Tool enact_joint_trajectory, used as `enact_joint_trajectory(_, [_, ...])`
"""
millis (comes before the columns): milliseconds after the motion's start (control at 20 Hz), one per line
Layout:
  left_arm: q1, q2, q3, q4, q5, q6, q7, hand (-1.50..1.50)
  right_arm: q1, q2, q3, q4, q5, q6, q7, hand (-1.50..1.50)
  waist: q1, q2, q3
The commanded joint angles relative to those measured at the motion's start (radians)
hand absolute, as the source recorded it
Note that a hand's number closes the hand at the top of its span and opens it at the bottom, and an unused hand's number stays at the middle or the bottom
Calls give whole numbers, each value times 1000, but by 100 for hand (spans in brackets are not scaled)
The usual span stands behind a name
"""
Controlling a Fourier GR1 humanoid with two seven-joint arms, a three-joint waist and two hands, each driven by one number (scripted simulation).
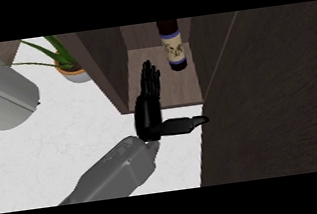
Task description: Pick up the wine, place it into the cabinet and close the cabinet
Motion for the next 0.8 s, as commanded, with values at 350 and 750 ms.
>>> enact_joint_trajectory(350, [239,262,-56,-510,-172,40,129,-150,-42,-47,-85,-21,-38,1,34,-150,7,-2,0])
enact_joint_trajectory(750, [335,450,-21,-704,-216,-95,196,-150,28,-100,40,-93,-48,131,32,150,3,-2,0])
